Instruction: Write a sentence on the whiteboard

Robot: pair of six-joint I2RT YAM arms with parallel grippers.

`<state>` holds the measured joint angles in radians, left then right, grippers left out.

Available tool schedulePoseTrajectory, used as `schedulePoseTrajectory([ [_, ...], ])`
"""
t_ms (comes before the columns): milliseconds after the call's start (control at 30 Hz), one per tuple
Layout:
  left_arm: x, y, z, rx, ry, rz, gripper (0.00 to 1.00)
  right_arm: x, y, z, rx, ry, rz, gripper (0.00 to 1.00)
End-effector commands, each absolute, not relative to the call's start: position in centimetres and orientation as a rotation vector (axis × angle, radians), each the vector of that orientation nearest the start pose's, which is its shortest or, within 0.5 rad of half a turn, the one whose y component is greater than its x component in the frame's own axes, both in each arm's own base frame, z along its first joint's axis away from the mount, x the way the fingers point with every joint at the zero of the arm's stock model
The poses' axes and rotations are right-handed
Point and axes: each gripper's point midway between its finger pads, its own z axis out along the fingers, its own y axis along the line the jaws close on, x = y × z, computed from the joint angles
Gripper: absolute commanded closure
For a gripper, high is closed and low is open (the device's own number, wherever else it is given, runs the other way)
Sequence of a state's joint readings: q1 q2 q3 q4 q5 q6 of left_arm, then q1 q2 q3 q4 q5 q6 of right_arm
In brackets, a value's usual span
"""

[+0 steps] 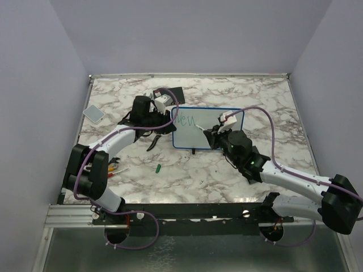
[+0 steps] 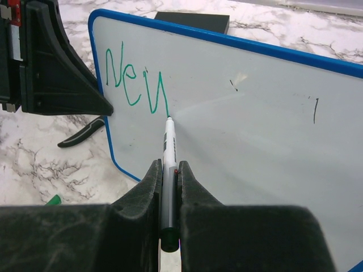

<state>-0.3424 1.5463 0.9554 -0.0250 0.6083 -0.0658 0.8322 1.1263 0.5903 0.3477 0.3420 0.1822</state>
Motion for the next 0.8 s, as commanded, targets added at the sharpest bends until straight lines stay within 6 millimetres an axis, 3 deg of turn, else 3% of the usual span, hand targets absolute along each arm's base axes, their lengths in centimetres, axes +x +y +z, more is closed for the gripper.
schedulePoseTrajectory([
  [0,34.4,-23.7,14.3,0.674,2.069,-0.909,0.79,30.6,22.8,21.8,-0.247,1.685,0.342,0.99],
  [200,34.3,-23.7,14.3,0.676,2.068,-0.909,0.79,31.1,23.1,24.1,-0.235,1.626,0.348,0.99],
  [500,34.3,-23.7,14.4,0.675,2.068,-0.909,0.79,31.2,23.4,24.8,-0.244,1.608,0.356,0.99],
  [767,34.4,-23.7,14.3,0.671,2.072,-0.904,0.79,28.5,24.1,25.5,-0.355,1.576,0.485,0.99],
])
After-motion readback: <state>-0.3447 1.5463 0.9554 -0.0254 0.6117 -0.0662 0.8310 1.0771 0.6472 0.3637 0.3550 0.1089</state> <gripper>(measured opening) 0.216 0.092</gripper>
